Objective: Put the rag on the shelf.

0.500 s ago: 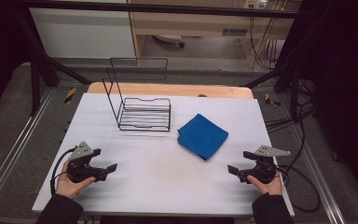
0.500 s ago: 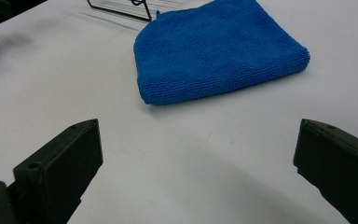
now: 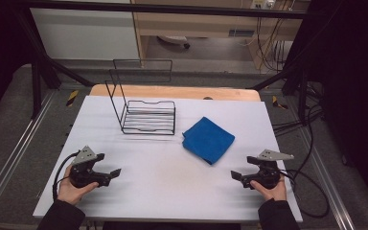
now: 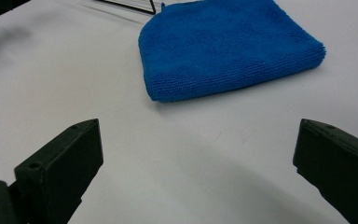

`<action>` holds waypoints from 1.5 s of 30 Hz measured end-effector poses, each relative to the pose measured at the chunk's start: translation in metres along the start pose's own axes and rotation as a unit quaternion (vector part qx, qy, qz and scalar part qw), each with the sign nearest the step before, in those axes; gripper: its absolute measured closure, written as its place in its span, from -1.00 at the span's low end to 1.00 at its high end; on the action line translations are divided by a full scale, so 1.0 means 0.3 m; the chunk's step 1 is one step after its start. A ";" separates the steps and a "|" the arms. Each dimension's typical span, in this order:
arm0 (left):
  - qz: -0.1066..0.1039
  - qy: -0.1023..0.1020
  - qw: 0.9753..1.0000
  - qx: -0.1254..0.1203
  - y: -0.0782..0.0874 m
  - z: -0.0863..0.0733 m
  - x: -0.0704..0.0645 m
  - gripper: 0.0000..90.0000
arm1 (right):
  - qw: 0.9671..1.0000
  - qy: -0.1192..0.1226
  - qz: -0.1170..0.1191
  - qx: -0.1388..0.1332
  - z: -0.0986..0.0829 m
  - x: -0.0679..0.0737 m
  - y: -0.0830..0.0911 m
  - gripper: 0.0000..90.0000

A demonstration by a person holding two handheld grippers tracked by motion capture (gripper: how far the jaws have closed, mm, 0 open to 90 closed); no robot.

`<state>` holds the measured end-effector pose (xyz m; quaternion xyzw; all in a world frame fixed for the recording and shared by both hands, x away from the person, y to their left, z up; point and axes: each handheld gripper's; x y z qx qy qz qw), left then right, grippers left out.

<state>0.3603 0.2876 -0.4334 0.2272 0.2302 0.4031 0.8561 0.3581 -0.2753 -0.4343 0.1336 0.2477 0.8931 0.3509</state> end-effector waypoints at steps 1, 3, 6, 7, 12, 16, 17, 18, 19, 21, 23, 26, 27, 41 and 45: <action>0.000 0.000 1.000 0.001 -0.001 -0.001 0.000 -0.83 | 1.000 0.001 0.001 0.002 0.003 0.003 -0.004 -0.95; 0.001 0.000 1.000 0.002 -0.002 -0.001 0.000 -0.83 | 1.000 0.002 0.002 0.005 0.007 0.009 -0.012 -0.95; 0.000 0.000 1.000 0.001 -0.002 0.000 -0.002 -0.83 | 1.000 0.004 0.004 0.011 0.014 0.022 -0.022 -0.95; 0.000 0.000 1.000 0.000 -0.002 0.000 -0.003 -0.83 | 1.000 0.006 0.004 0.011 0.017 0.025 -0.026 -0.95; 0.002 0.002 1.000 -0.002 -0.001 0.001 -0.002 -0.83 | 1.000 0.010 0.005 0.009 0.034 0.047 -0.045 -0.93; 0.002 0.005 1.000 -0.004 -0.002 0.002 -0.002 -0.83 | 1.000 0.020 0.001 0.015 0.048 0.062 -0.064 -0.90; 0.002 0.006 1.000 -0.005 -0.002 0.002 -0.003 -0.83 | 1.000 0.022 -0.001 0.016 0.053 0.068 -0.071 -0.89; 0.002 0.006 1.000 -0.005 -0.002 0.002 -0.004 -0.83 | 1.000 0.023 0.000 0.020 0.058 0.073 -0.077 -0.87; 0.003 0.006 1.000 -0.006 -0.002 0.003 -0.004 -0.83 | 0.999 0.026 -0.005 0.025 0.068 0.083 -0.090 -0.85; 0.003 0.007 1.000 -0.006 -0.002 0.003 -0.003 -0.83 | 0.999 0.030 -0.011 0.029 0.078 0.091 -0.102 -0.82; 0.004 0.008 1.000 -0.007 -0.002 0.003 -0.003 -0.83 | 0.999 0.029 -0.012 0.028 0.083 0.094 -0.108 -0.80; 0.005 0.008 1.000 -0.007 -0.002 0.002 -0.003 -0.83 | 0.999 0.031 -0.018 0.031 0.106 0.103 -0.128 -0.71; 0.005 0.008 1.000 -0.007 -0.003 0.002 -0.003 -0.83 | 0.999 0.031 -0.018 0.031 0.106 0.103 -0.128 -0.71; 0.008 0.007 1.000 -0.007 -0.001 0.004 -0.003 -0.82 | 0.996 0.057 -0.015 0.068 0.162 0.107 -0.232 0.05; 0.010 0.007 1.000 -0.006 0.003 0.003 0.000 -0.81 | 0.994 0.066 -0.014 0.085 0.168 0.102 -0.280 0.24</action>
Point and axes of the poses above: each handheld gripper's, and its own axes: y roughly backward along the jaws, z roughly out of its top, x roughly to its left, and after that the axes turned 10 degrees about y, right-handed
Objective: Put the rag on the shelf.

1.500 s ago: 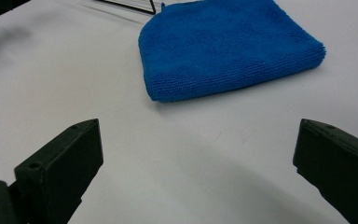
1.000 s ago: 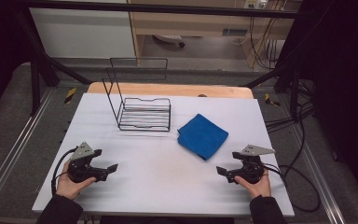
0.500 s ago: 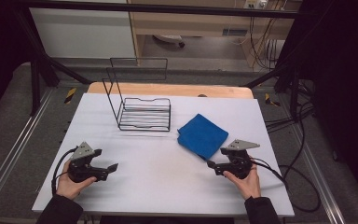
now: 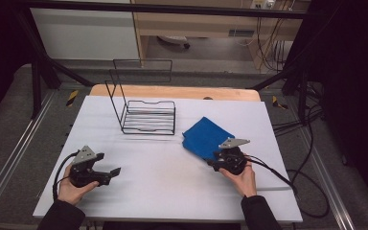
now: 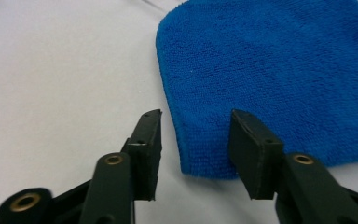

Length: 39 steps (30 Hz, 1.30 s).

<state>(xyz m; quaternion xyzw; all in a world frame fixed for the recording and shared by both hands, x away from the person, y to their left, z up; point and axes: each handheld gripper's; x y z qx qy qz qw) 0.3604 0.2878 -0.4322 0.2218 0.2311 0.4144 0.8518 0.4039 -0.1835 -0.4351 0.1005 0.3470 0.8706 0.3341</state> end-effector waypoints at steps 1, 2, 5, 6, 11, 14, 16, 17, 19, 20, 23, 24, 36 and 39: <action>0.000 0.000 1.000 -0.001 0.001 0.000 0.001 -0.81 | 1.000 0.001 0.000 0.002 0.001 -0.002 -0.011 0.28; 0.000 0.000 1.000 -0.001 0.001 0.000 0.001 -0.80 | 1.000 0.004 -0.002 0.008 0.000 -0.007 -0.028 0.36; 0.001 0.000 1.000 0.000 0.000 -0.001 0.002 -0.80 | 1.000 0.019 -0.009 0.021 -0.007 -0.011 -0.047 0.40; 0.001 0.000 1.000 0.000 0.000 0.000 0.002 -0.80 | 1.000 0.019 -0.009 0.021 -0.007 -0.011 -0.047 0.40; 0.002 -0.001 1.000 0.000 0.000 0.000 -0.001 -0.79 | 0.999 0.033 -0.022 0.022 -0.012 -0.010 -0.059 0.50; 0.002 -0.001 1.000 -0.001 -0.001 0.001 -0.001 -0.79 | 0.999 0.039 -0.028 0.022 -0.013 -0.007 -0.061 0.56; 0.002 -0.001 1.000 -0.001 -0.003 0.001 -0.001 -0.79 | 0.998 0.046 -0.036 0.022 -0.015 -0.005 -0.062 0.63; 0.002 -0.001 1.000 -0.001 -0.003 0.001 -0.001 -0.79 | 0.998 0.049 -0.037 0.023 -0.015 -0.004 -0.062 0.65; 0.002 -0.001 1.000 -0.001 -0.003 0.001 -0.001 -0.79 | 0.997 0.057 -0.043 0.023 -0.016 -0.003 -0.063 0.75; 0.002 -0.001 1.000 -0.001 -0.002 0.001 -0.001 -0.79 | 0.997 0.060 -0.045 0.024 -0.016 -0.005 -0.062 0.78; 0.003 0.000 1.000 -0.001 -0.003 0.001 0.000 -0.79 | 0.997 0.053 -0.044 0.027 -0.014 -0.009 -0.061 0.86; 0.003 0.000 1.000 -0.001 -0.003 0.001 0.000 -0.79 | 0.997 0.050 -0.044 0.027 -0.013 -0.011 -0.060 0.87; 0.003 0.001 1.000 -0.003 0.002 0.001 0.002 -0.78 | 1.000 0.010 -0.018 0.011 0.008 -0.006 0.012 0.92; 0.003 0.002 1.000 -0.004 0.003 0.000 0.001 -0.78 | 1.000 0.009 -0.009 0.016 0.002 0.009 0.028 0.91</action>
Point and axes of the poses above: each handheld gripper's, and its own axes: y roughly backward along the jaws, z roughly out of its top, x roughly to its left, and after that the axes turned 10 degrees about y, right-handed
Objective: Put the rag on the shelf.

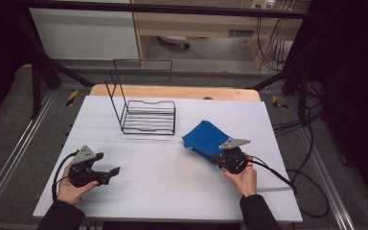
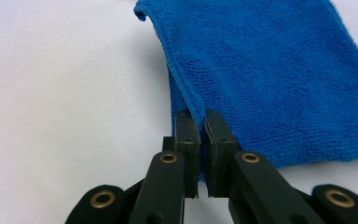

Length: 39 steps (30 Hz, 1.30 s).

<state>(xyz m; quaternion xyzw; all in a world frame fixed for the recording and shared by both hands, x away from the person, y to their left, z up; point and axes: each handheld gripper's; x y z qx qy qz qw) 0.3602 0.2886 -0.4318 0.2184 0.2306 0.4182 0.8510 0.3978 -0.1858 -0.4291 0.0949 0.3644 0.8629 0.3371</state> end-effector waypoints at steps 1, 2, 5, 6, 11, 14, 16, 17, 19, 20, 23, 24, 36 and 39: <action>0.000 0.000 1.000 0.000 0.000 0.000 0.000 -0.78 | 1.000 0.000 0.003 0.003 -0.003 0.007 0.005 0.91; 0.000 -0.001 1.000 0.001 0.000 0.000 -0.001 -0.78 | 1.000 0.000 0.006 0.005 -0.007 0.014 0.011 0.91; 0.001 -0.002 1.000 0.002 0.000 0.000 -0.002 -0.78 | 1.000 -0.004 0.017 0.005 -0.016 0.038 0.029 0.91; 0.001 -0.003 1.000 0.002 0.000 0.000 -0.003 -0.78 | 1.000 -0.002 0.022 0.007 -0.020 0.044 0.035 0.91; 0.000 -0.004 1.000 0.001 0.001 0.000 -0.006 -0.78 | 0.999 -0.007 0.031 0.016 -0.036 0.077 0.056 0.91; 0.000 -0.004 1.000 0.001 0.001 0.000 -0.006 -0.78 | 0.999 -0.004 0.037 0.022 -0.049 0.097 0.070 0.90; 0.000 -0.004 1.000 0.002 0.001 0.000 -0.007 -0.78 | 0.999 -0.002 0.039 0.025 -0.054 0.104 0.076 0.90; 0.000 -0.004 1.000 0.002 0.001 0.000 -0.007 -0.78 | 0.999 0.001 0.041 0.028 -0.064 0.116 0.083 0.89; 0.000 -0.006 1.000 0.003 0.000 0.000 -0.008 -0.78 | 0.999 0.003 0.039 0.030 -0.068 0.120 0.082 0.88; 0.000 -0.007 1.000 0.004 0.000 0.000 -0.008 -0.78 | 0.999 0.004 0.039 0.034 -0.070 0.123 0.079 0.86; 0.000 -0.008 1.000 0.004 0.001 0.000 -0.010 -0.78 | 0.998 0.012 0.055 0.033 -0.072 0.128 0.054 0.56; 0.000 -0.007 1.000 0.004 0.001 0.000 -0.009 -0.78 | 0.998 0.009 0.063 0.021 -0.069 0.130 0.054 0.47; 0.001 -0.006 1.000 0.006 -0.004 -0.001 -0.008 -0.78 | 0.997 0.046 0.051 -0.031 0.075 0.135 -0.036 0.20; 0.001 -0.007 1.000 0.006 -0.004 -0.001 -0.007 -0.78 | 0.998 0.040 0.048 -0.030 0.110 0.123 -0.093 0.31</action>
Point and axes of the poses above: each handheld gripper's, and its own axes: y roughly backward along the jaws, z roughly out of its top, x roughly to its left, and after that the axes turned 10 degrees about y, right-handed
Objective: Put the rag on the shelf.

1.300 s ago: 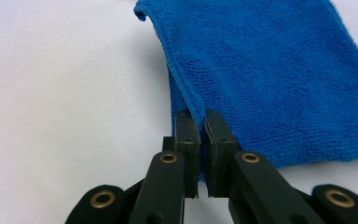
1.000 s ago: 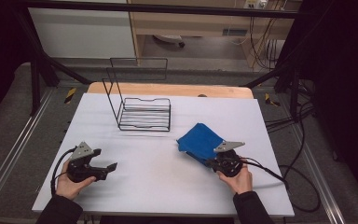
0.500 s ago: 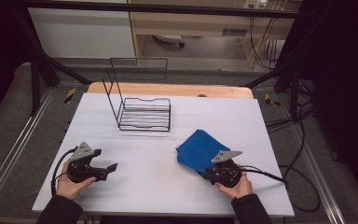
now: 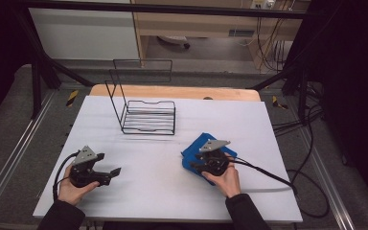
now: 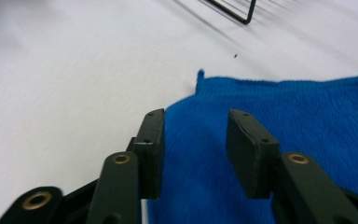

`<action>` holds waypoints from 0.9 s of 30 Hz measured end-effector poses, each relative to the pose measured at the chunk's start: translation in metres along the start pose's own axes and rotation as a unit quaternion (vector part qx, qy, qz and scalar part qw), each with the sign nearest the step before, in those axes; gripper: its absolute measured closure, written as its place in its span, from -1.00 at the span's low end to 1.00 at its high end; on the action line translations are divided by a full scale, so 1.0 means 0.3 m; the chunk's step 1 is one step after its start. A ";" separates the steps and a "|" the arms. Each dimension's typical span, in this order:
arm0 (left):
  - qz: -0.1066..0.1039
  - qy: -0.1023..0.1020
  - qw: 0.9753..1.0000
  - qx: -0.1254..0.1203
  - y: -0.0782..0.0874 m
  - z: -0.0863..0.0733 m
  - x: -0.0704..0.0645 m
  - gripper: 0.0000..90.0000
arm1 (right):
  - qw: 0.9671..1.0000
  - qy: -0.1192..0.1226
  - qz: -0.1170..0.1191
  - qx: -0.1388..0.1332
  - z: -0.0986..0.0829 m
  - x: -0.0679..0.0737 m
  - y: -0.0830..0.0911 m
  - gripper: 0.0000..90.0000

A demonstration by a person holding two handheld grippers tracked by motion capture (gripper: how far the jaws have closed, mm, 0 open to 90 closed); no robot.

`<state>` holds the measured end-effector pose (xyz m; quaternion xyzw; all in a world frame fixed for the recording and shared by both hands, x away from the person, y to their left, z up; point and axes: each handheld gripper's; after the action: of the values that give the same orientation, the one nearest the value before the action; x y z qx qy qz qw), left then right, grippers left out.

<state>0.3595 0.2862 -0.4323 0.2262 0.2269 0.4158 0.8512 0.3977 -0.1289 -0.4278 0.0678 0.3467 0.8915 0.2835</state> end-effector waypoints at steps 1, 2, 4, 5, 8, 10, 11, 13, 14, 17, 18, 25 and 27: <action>0.000 0.000 1.000 0.000 0.001 0.000 0.000 -0.78 | 1.000 -0.009 -0.003 0.005 0.008 -0.017 -0.036 0.37; -0.001 0.000 1.000 0.000 0.001 0.000 0.001 -0.78 | 1.000 -0.010 -0.005 0.010 0.008 -0.024 -0.052 0.41; -0.001 0.000 1.000 0.000 0.002 0.000 0.001 -0.78 | 1.000 -0.010 -0.008 0.016 0.006 -0.030 -0.067 0.48; -0.001 0.000 1.000 0.000 0.002 0.000 0.002 -0.78 | 1.000 -0.008 -0.007 0.021 0.002 -0.035 -0.080 0.55; 0.000 -0.001 1.000 0.000 0.001 0.000 0.002 -0.78 | 1.000 -0.006 -0.007 0.021 -0.005 -0.035 -0.095 0.76; 0.000 0.000 1.000 0.000 0.000 0.000 0.001 -0.78 | 1.000 -0.005 -0.009 0.018 -0.003 -0.033 -0.090 0.89; 0.000 -0.001 1.000 0.000 0.000 0.000 0.000 -0.78 | 1.000 -0.006 -0.011 0.018 -0.002 -0.033 -0.087 0.90; 0.000 -0.001 1.000 0.000 0.001 0.001 0.000 -0.78 | 1.000 -0.005 -0.012 0.016 0.000 -0.035 -0.079 0.93; 0.000 -0.001 1.000 0.000 0.001 0.001 0.000 -0.78 | 1.000 -0.007 -0.012 0.013 0.002 -0.035 -0.075 0.94; 0.000 0.000 1.000 0.000 0.000 0.000 0.002 -0.78 | 1.000 -0.016 -0.015 -0.003 0.013 -0.042 -0.057 0.92; 0.000 0.000 1.000 0.000 0.000 0.000 0.002 -0.78 | 1.000 -0.016 -0.015 -0.003 0.013 -0.042 -0.057 0.92; 0.000 -0.001 1.000 0.000 0.001 0.001 0.001 -0.78 | 0.999 -0.028 -0.018 -0.016 0.023 -0.055 -0.053 0.90; 0.000 -0.001 1.000 0.000 0.001 0.001 0.002 -0.78 | 0.999 -0.028 -0.017 -0.012 0.021 -0.055 -0.057 0.89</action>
<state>0.3598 0.2867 -0.4321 0.2263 0.2265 0.4155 0.8514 0.4214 -0.1242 -0.4331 0.0834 0.3293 0.8884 0.3088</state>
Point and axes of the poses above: each handheld gripper's, and its own axes: y roughly backward along the jaws, z roughly out of its top, x roughly to its left, and after that the axes turned 10 degrees about y, right-handed
